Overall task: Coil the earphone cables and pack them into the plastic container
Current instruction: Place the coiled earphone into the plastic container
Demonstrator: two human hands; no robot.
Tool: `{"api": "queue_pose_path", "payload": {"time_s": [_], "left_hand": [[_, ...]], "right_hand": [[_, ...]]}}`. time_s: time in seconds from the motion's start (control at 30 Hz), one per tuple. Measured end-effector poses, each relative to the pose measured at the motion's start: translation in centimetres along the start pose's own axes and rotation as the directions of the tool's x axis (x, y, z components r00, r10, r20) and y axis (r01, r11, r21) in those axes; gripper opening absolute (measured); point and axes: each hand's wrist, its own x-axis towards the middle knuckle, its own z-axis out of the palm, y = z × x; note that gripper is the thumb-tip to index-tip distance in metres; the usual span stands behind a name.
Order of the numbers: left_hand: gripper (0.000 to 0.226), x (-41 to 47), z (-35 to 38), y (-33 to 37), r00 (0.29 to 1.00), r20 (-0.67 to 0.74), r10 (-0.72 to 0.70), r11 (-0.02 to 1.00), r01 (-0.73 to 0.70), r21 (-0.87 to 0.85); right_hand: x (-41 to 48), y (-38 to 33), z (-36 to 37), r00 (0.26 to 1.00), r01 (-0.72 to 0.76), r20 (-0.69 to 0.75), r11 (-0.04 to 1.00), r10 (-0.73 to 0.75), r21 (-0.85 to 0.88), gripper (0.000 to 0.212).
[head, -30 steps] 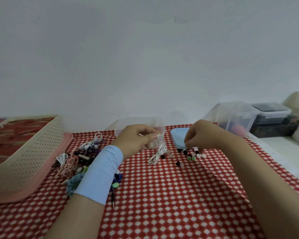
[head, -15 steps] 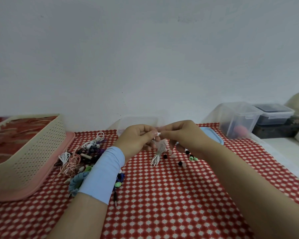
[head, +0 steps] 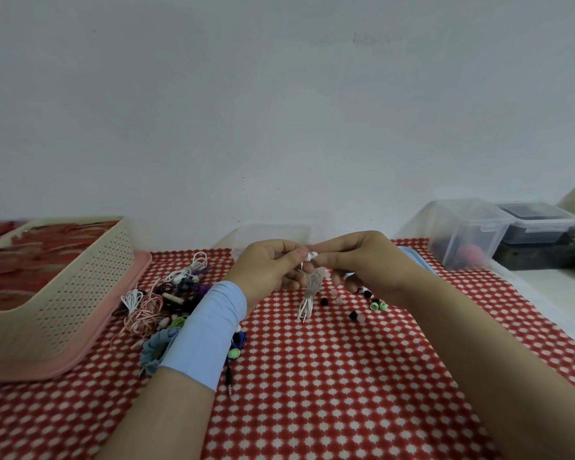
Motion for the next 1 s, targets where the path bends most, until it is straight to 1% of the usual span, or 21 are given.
{"api": "queue_pose_path", "payload": {"time_s": [0.1,0.17,0.33,0.5,0.67,0.87,1.0], "left_hand": [[0.013,-0.24,-0.04,-0.02,0.998,0.057,-0.006,0.996,0.012,-0.094],[0.012,-0.30,-0.16,-0.04,0.997,0.071,-0.003,0.993,0.012,-0.117],[0.014,-0.34,-0.27,-0.08,0.998,0.067,0.000,0.995,0.006,-0.098],[0.012,-0.46,-0.42,0.02,0.995,0.097,0.003,0.995,0.007,-0.099],[0.011,-0.59,-0.64,0.10,0.993,0.119,0.009,0.997,0.001,-0.082],[0.010,-0.71,-0.52,0.18,0.990,0.140,0.021,0.997,-0.010,-0.081],[0.009,-0.72,-0.23,0.18,0.990,0.136,0.031,0.996,-0.019,-0.088]], "right_hand": [[0.04,-0.04,-0.23,1.000,0.001,0.004,1.000,-0.001,0.019,0.014],[0.02,-0.19,-0.35,1.000,0.006,0.009,1.000,-0.006,0.004,0.015],[-0.04,-0.34,-0.67,0.999,0.002,0.045,1.000,-0.002,-0.005,0.014],[-0.17,-0.34,-0.70,0.998,-0.002,0.059,1.000,0.002,-0.013,0.012],[-0.06,-0.27,-0.52,0.997,-0.039,0.066,0.999,0.039,0.003,0.015],[-0.03,-0.24,-0.68,0.991,-0.078,0.110,0.997,0.076,0.016,0.016],[0.05,-0.21,-0.76,0.988,-0.095,0.128,0.995,0.090,0.034,0.022]]}}
